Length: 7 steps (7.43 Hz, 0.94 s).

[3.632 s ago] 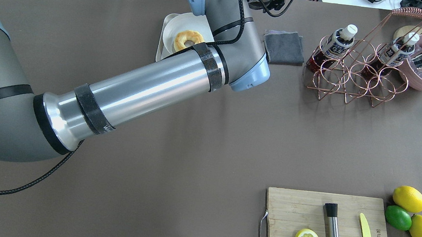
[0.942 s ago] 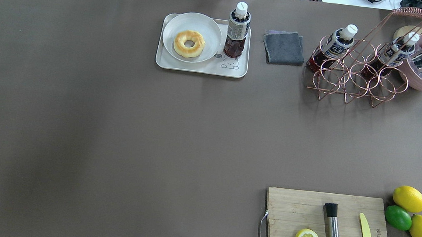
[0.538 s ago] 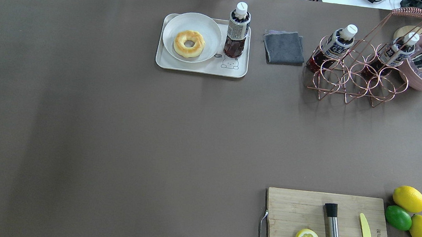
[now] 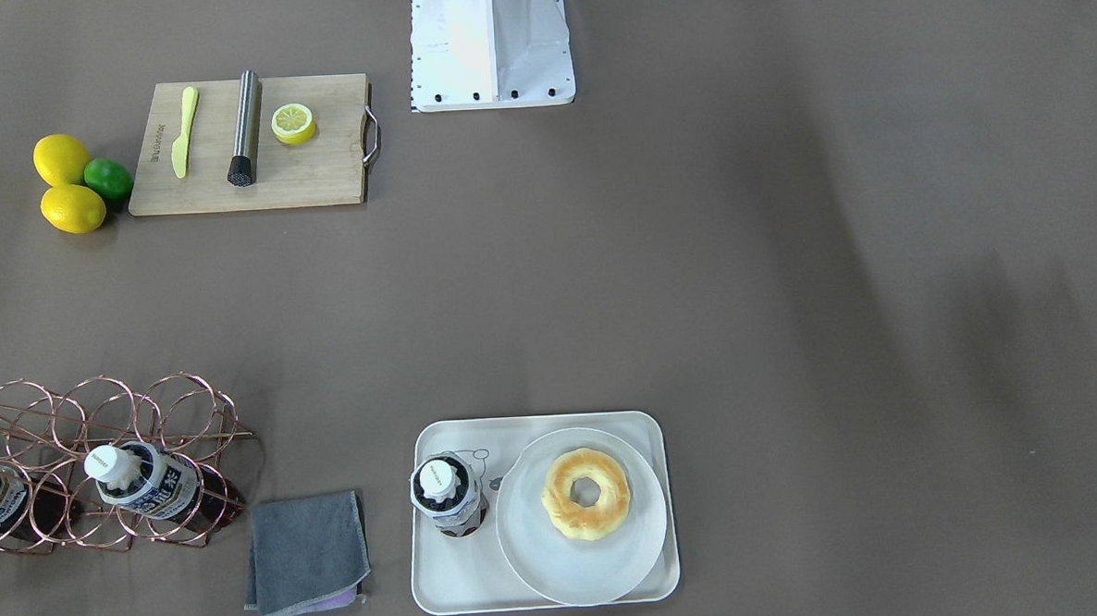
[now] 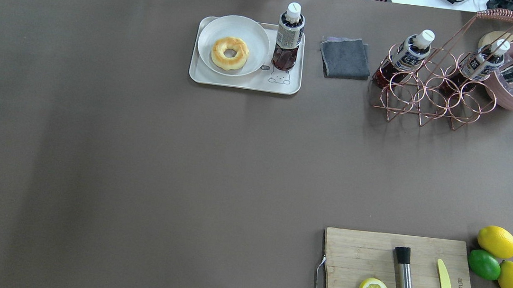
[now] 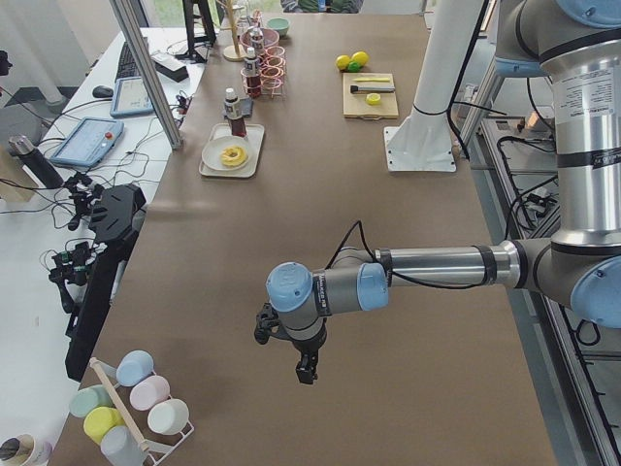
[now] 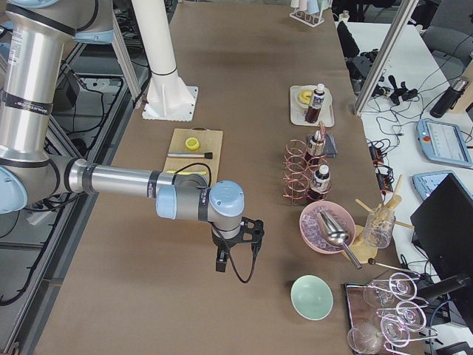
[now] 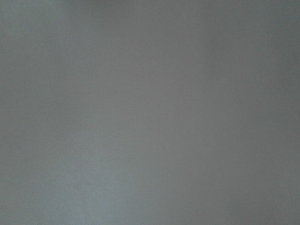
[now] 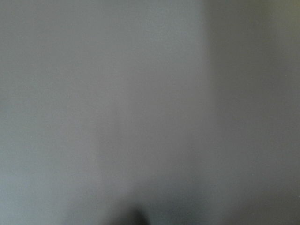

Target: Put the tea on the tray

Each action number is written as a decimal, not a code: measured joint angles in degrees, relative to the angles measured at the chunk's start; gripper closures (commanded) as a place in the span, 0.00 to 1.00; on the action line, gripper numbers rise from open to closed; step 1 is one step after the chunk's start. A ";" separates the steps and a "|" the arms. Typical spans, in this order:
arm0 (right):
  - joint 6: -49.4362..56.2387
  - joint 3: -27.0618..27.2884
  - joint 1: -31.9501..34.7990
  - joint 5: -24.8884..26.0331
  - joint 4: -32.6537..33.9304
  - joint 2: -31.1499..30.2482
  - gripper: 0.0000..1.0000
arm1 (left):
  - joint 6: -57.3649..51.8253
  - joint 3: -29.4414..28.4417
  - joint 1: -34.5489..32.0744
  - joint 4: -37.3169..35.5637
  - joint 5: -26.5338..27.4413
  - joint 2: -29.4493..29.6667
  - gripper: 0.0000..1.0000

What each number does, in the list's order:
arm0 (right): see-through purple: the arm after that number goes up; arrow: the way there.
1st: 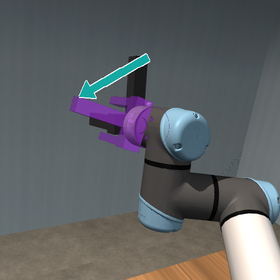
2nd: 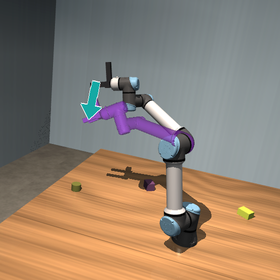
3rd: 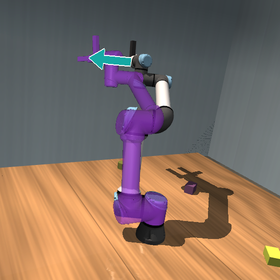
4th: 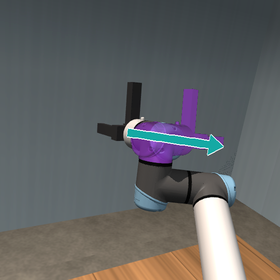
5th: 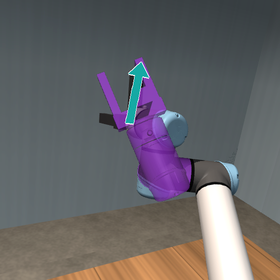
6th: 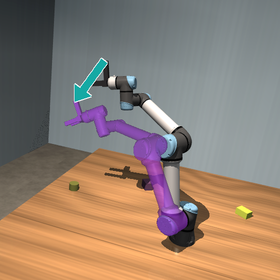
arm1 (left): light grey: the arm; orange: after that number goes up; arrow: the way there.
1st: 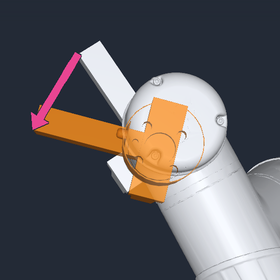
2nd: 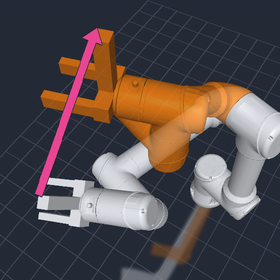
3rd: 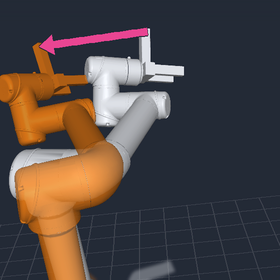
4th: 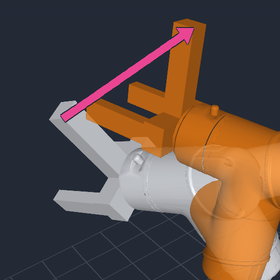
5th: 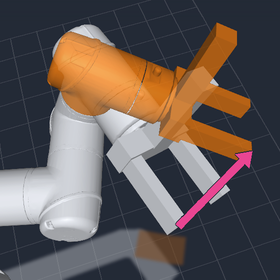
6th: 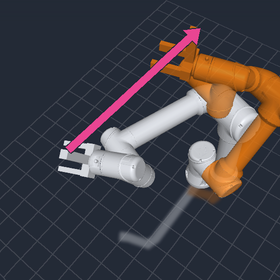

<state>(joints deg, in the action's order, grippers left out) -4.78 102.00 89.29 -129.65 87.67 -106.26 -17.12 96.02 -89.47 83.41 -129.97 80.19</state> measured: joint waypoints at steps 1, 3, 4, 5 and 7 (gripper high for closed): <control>-0.04 0.01 -0.03 0.53 0.06 -0.10 0.00 | -0.11 -0.26 0.00 0.00 0.02 -0.09 0.01; -0.05 0.16 -0.05 0.93 0.05 0.00 0.00 | -0.20 -0.48 0.00 0.01 0.03 -0.63 0.01; -0.05 0.24 -0.07 0.93 0.01 0.15 0.00 | -0.20 -0.48 0.00 0.05 -0.18 -1.02 0.01; -0.05 0.27 -0.07 0.95 0.02 0.17 0.00 | -0.20 -0.48 0.00 0.11 -0.42 -1.22 0.01; -0.05 0.21 -0.06 1.04 0.07 0.29 0.00 | -0.25 -0.49 0.00 0.17 -0.56 -1.33 0.01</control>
<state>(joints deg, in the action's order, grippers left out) -4.84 102.20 89.24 -128.61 87.74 -105.97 -17.38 95.53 -89.47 83.57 -130.53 78.87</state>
